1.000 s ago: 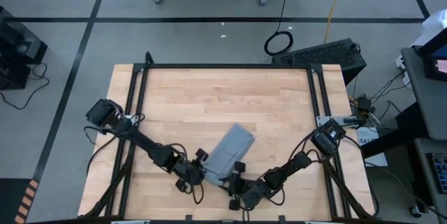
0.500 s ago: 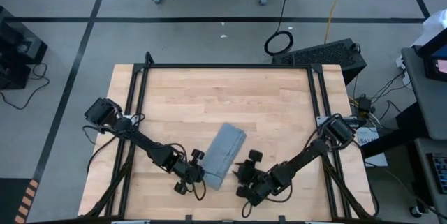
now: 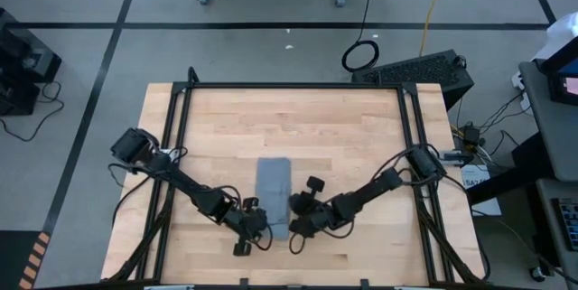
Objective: Roll towel
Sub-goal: Roll the gray towel on the table
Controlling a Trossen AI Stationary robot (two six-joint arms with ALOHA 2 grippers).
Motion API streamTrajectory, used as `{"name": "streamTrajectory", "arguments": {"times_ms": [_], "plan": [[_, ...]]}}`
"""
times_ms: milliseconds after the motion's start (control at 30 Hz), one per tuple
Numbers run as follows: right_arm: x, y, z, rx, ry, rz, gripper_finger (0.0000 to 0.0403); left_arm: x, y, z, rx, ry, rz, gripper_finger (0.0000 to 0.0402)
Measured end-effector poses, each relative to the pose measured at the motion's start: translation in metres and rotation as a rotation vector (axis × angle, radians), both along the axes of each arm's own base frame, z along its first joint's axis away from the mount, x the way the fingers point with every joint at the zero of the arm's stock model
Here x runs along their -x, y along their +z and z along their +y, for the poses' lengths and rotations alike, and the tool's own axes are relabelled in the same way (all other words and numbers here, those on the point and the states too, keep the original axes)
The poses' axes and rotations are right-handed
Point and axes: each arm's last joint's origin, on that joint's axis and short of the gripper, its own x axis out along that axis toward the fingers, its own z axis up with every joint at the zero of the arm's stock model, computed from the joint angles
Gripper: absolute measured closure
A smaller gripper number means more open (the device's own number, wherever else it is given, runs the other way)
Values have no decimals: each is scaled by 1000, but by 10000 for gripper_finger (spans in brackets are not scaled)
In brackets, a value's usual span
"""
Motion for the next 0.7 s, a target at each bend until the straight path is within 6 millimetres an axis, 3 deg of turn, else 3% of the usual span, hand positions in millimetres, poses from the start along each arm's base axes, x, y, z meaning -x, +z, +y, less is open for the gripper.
{"name": "streamTrajectory", "arguments": {"times_ms": [167,233,300,433,500,700], "plan": [[17,38,8,15,73,48,359,-5,1,2,43,39,-19,377],[24,56,20,19,156,23,348,-6,1,5,53,55,-14,377],[30,62,38,6,250,-34,333,-8,2,7,65,67,-8,377],[36,46,73,8,407,-225,294,-11,2,11,105,90,13,377],[34,33,83,41,405,-322,270,-12,2,13,129,94,26,377],[21,-10,89,101,362,-424,190,-14,2,18,183,73,57,377]]}}
